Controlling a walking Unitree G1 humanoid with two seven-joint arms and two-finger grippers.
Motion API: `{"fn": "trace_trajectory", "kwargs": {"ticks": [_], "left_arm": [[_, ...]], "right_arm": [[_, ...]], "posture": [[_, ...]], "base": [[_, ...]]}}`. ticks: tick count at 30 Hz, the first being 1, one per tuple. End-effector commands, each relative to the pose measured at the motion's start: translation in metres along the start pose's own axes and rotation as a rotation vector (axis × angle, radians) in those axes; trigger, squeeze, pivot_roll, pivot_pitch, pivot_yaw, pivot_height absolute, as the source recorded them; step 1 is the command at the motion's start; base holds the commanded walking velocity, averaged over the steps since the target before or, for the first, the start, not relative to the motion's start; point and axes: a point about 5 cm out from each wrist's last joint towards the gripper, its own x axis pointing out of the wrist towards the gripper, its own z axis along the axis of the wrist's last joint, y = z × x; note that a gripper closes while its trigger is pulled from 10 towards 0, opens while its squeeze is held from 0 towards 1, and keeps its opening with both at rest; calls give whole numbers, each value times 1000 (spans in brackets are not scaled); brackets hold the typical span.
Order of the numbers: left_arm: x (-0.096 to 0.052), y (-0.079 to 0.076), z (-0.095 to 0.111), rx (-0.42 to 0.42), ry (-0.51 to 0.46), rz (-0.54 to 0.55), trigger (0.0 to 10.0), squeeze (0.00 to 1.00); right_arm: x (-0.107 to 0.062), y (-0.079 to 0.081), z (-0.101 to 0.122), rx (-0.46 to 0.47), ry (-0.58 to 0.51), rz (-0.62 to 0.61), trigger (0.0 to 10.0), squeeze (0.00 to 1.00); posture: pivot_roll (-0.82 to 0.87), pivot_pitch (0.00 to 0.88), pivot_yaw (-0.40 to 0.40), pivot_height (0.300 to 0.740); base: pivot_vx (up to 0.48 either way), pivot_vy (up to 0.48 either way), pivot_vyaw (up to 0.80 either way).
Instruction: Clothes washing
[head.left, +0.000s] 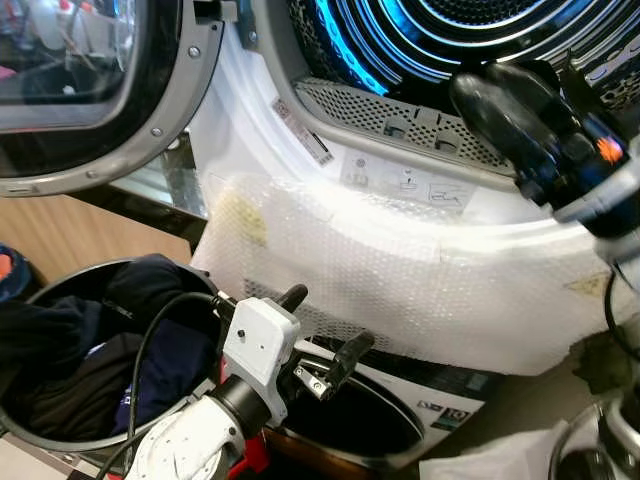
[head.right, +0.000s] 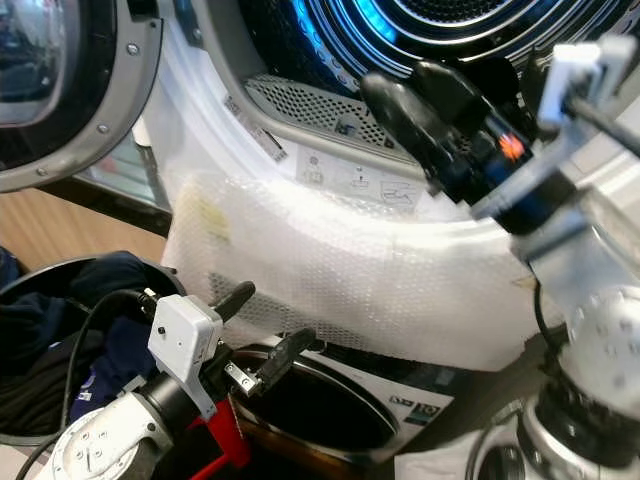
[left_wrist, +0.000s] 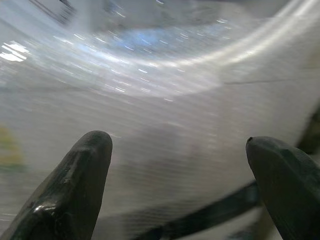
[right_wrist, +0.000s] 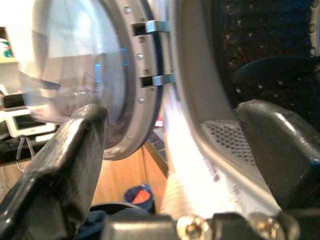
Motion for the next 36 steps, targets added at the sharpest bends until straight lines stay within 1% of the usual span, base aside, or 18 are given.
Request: {"fn": "trace_trajectory", "kwargs": {"ticks": [1, 3, 8, 9, 11, 14, 15, 18, 19, 24, 25, 26, 27, 28, 29, 31, 33, 36], "left_arm": [[0, 2, 2, 28, -20, 13, 10000, 0], [1, 11, -2, 70, 4, 64, 10000, 0], [1, 20, -10, 100, 37, 126, 10000, 0], [1, 20, -10, 100, 37, 126, 10000, 0], [-1, 23, -18, 104, 47, 144, 10000, 0], [-3, 24, -22, 106, 58, 146, 10000, 0], [-5, 27, -28, 54, 79, 161, 10000, 1000], [-9, 29, -32, 36, 90, 181, 10000, 1000], [-13, 30, -39, 45, 123, 196, 10000, 1000], [-21, 26, -49, 36, 157, 220, 10000, 1000], [-25, 26, -54, 70, 178, 255, 10000, 1000], [-27, 25, -57, 82, 191, 268, 10000, 1000], [-32, 24, -65, 93, 222, 284, 10000, 875], [-34, 23, -68, 97, 236, 281, 10000, 875], [-35, 22, -71, 92, 244, 284, 10000, 0], [-39, 20, -75, 59, 260, 294, 10000, 0], [-41, 19, -77, 47, 268, 303, 10000, 0], [-47, 21, -84, 12, 289, 350, 10000, 0]], "right_arm": [[-3, 6, 4, -30, -17, 27, 10000, 0], [-13, 8, -10, 22, 19, 63, 10000, 0], [-22, 11, -25, 62, 70, 95, 10000, 0], [-22, 11, -25, 62, 70, 95, 10000, 0], [-31, 11, -41, 91, 116, 83, 10000, 0], [-35, 13, -47, 110, 139, 98, 10000, 0], [-40, 14, -54, 116, 165, 99, 10000, 0], [-44, 13, -60, 130, 182, 83, 10000, 0], [-47, 13, -63, 142, 192, 77, 10000, 0], [-50, 11, -70, 142, 215, 71, 10000, 0], [-52, 10, -73, 144, 224, 72, 10000, 0], [-52, 9, -74, 144, 227, 71, 10000, 0], [-53, 7, -78, 148, 235, 68, 10000, 0], [-53, 6, -79, 149, 237, 70, 10000, 0], [-52, 6, -80, 151, 244, 72, 10000, 0], [-53, 5, -84, 154, 261, 74, 10000, 0], [-53, 5, -85, 154, 267, 79, 10000, 0], [-55, 8, -91, 164, 308, 98, 10000, 0]], "posture": [[22, 49, -117, 740], [34, 29, -105, 740], [43, 13, -97, 740], [43, 13, -97, 740], [48, 0, -93, 740], [50, 0, -90, 740], [51, 0, -86, 740], [53, 0, -85, 740], [55, 0, -86, 740], [62, 0, -89, 740], [73, 0, -95, 740], [73, 0, -95, 740], [84, 0, -103, 740], [84, 0, -103, 740], [89, 0, -108, 740], [93, 0, -112, 740], [98, 0, -116, 740], [107, 0, -127, 740]], "base": [[0, 0, 0], [0, 0, 0], [0, 0, 0], [0, 0, 0], [0, 0, 0], [0, 0, 0], [0, 0, 0], [0, 0, 0], [0, 0, 0], [0, 0, 0], [0, 0, 0], [0, 0, 0], [0, 0, 0], [0, 0, 0], [0, 0, 0], [0, 0, 0], [0, 0, 0], [0, 0, 0]]}}
